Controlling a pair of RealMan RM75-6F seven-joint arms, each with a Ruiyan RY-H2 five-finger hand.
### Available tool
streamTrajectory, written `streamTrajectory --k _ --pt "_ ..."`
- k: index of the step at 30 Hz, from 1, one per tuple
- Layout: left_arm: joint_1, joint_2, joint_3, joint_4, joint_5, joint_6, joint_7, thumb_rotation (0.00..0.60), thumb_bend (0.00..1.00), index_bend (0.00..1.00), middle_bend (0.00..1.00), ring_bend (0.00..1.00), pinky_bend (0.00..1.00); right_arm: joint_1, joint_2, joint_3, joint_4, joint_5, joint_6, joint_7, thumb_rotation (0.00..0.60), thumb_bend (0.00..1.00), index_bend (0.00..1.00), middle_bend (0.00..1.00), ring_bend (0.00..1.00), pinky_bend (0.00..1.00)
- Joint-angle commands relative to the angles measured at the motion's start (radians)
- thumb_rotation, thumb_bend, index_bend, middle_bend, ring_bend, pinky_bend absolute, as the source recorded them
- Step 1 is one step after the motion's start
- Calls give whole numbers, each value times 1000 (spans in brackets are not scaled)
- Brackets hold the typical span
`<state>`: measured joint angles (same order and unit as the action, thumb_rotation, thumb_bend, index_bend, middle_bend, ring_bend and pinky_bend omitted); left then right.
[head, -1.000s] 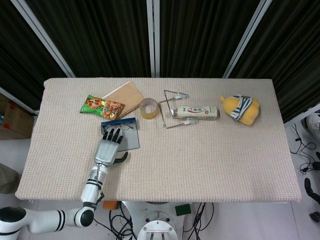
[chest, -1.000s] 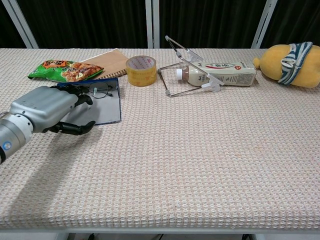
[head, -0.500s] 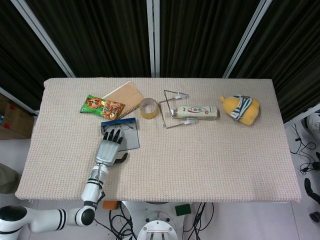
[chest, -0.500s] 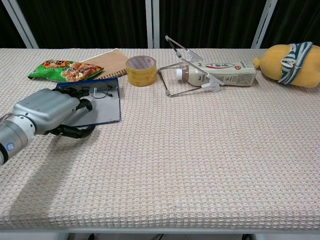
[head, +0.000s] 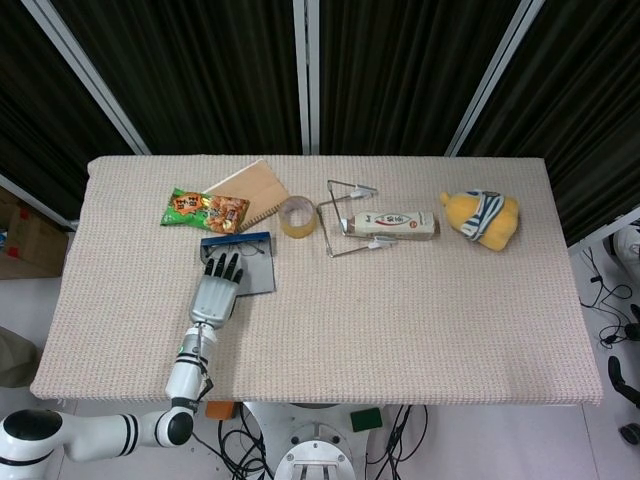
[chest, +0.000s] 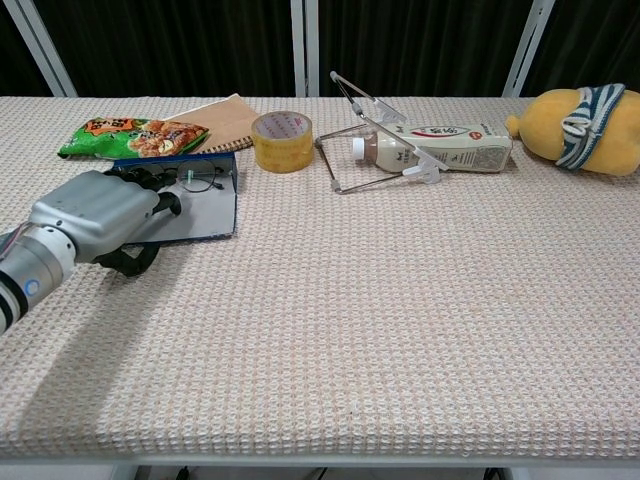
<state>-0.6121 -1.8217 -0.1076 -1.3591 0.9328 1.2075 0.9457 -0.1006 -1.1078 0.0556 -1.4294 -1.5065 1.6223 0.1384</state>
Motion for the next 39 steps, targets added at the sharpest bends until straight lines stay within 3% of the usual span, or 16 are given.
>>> streamTrajectory --k 1,8,19,22,29,31,34,39 --pt "0 3 -4 -2 8 4 -8 598 344 398 0 0 127 0 0 0 0 -2 1 -1 600 477 0 0 0 0" --pt "7 5 -24 4 79 38 -105 600 472 534 0 0 129 3 -7 -3 2 -6 -2 -5 600 477 0 0 0 0" --pt "26 -15 -33 41 129 56 -199 600 499 631 0 0 130 1 -10 -3 7 -3 -1 -5 600 477 0 0 0 0" --pt "48 7 -23 1 166 84 -243 600 512 676 0 0 131 1 -9 -3 5 -4 1 -4 600 477 0 0 0 0" --pt "151 151 83 -211 301 232 -235 600 514 714 0 0 132 0 -11 -4 14 -3 -2 3 600 477 0 0 0 0" --pt "165 190 90 -261 305 240 -231 600 512 718 0 0 132 2 -12 -6 17 -6 -4 0 600 477 0 0 0 0" --pt "159 221 64 -287 285 214 -233 600 510 720 0 0 132 5 -17 -10 18 -10 -10 -5 600 477 0 0 0 0" --pt "124 185 17 -234 264 161 -227 600 506 721 0 0 132 2 -19 -10 16 -8 -7 -8 600 477 0 0 0 0"
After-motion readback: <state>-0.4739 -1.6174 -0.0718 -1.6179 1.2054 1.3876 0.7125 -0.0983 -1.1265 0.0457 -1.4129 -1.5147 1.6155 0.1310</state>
